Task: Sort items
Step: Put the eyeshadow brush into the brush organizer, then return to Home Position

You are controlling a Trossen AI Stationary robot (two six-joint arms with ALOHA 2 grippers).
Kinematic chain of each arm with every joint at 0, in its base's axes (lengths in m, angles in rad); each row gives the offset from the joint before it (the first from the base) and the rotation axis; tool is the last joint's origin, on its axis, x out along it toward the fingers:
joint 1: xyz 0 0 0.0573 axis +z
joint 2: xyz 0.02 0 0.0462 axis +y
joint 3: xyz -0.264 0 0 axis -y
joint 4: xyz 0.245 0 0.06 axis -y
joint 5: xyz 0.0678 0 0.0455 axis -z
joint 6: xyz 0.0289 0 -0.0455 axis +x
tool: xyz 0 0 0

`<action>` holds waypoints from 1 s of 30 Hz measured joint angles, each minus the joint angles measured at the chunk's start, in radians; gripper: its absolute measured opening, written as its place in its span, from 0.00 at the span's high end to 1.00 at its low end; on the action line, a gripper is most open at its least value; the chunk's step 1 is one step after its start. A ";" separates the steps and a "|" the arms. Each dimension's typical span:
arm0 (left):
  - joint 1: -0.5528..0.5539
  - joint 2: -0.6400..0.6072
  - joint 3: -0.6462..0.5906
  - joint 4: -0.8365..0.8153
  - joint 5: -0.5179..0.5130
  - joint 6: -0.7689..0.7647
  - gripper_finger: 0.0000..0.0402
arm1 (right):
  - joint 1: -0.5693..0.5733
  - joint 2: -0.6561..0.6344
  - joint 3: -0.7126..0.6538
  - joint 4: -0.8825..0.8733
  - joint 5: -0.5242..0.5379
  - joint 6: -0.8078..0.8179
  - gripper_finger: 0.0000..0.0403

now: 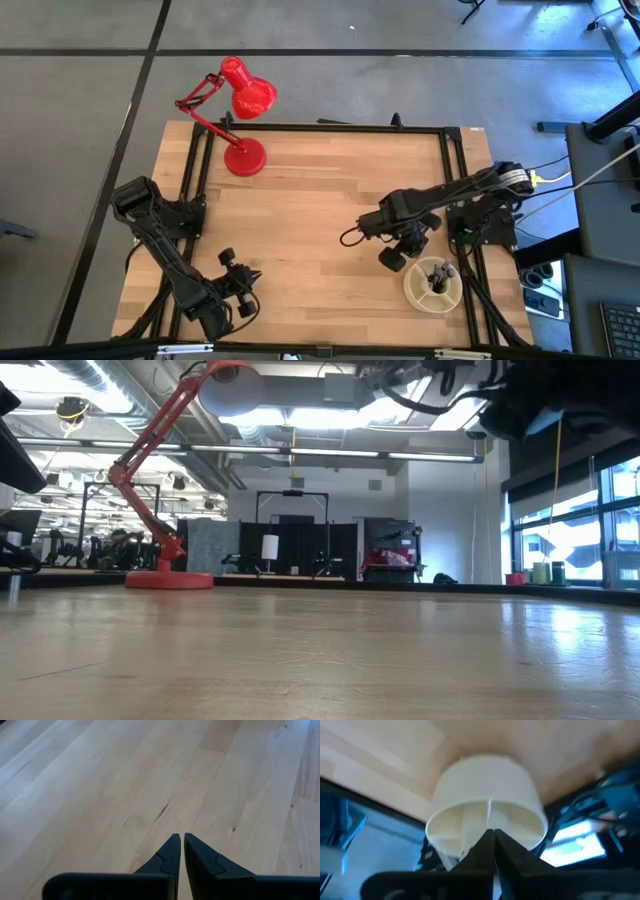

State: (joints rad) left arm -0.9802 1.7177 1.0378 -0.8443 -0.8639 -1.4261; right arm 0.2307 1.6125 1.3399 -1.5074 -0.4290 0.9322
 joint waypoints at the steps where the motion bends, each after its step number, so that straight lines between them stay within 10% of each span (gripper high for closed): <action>1: 0.000 0.000 0.000 -0.003 0.000 0.000 0.95 | 0.000 0.006 -0.001 -0.005 -0.024 -0.002 0.97; 10: 0.000 0.000 0.000 -0.013 0.001 0.000 0.95 | 0.016 -0.013 0.004 -0.061 -0.164 0.001 0.97; 17: 0.001 0.000 0.000 -0.008 -0.093 -0.043 0.95 | 0.030 -0.027 0.164 -0.002 0.257 -0.013 0.99; 22: 0.037 0.016 0.001 0.075 -0.326 -0.035 0.95 | 0.068 -0.028 0.172 0.385 0.632 -0.168 0.99; 30: 0.229 -0.004 -0.025 0.029 -0.357 0.149 0.96 | 0.062 -0.066 -0.153 1.132 0.659 -0.567 0.99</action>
State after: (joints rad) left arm -0.7511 1.7138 1.0130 -0.8149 -1.2211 -1.2772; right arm 0.2922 1.5467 1.1865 -0.3757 0.2303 0.3654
